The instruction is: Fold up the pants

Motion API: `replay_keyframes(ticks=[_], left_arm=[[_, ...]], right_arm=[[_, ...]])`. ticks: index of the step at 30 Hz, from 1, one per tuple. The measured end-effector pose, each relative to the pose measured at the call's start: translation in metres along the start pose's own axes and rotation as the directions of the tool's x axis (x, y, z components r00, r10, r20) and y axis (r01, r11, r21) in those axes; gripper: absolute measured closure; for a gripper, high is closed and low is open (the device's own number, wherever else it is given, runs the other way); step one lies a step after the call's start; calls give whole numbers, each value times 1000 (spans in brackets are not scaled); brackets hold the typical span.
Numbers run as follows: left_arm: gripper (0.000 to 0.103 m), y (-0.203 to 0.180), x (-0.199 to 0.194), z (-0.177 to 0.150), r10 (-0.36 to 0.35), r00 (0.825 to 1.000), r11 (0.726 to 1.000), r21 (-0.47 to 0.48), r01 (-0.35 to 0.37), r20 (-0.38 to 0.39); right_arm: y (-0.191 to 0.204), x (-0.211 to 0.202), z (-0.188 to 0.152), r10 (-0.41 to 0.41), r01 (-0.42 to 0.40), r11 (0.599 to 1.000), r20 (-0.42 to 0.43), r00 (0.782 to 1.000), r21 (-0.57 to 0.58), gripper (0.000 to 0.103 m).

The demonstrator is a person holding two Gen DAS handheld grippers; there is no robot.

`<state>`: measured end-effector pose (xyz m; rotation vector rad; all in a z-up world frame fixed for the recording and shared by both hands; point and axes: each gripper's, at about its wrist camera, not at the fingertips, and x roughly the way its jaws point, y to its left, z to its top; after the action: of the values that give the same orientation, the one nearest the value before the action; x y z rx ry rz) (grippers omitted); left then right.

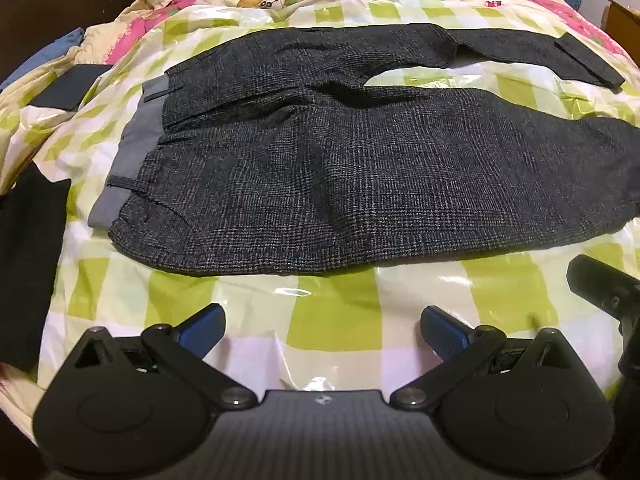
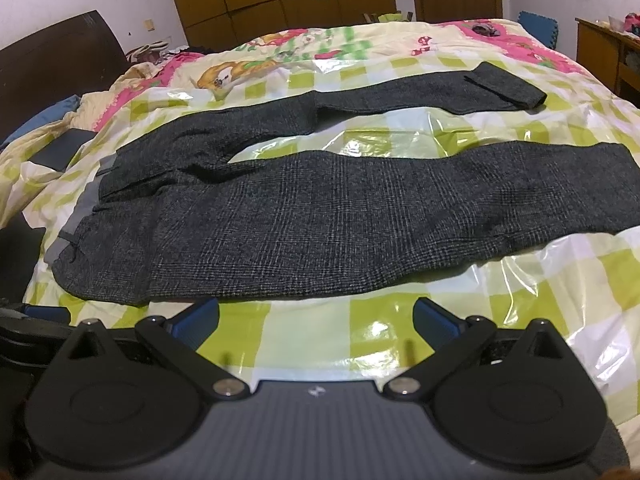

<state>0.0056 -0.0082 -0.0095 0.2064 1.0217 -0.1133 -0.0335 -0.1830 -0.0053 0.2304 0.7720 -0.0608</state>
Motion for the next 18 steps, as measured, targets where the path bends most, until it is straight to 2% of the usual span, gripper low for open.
replay_keyframes(ticks=[18], left_arm=[[0,-4,-6,0,-5,1000,1000,15,5,8]], right_arm=[[-2,-2,-1,6,-6,1000,8,1000,2,1]])
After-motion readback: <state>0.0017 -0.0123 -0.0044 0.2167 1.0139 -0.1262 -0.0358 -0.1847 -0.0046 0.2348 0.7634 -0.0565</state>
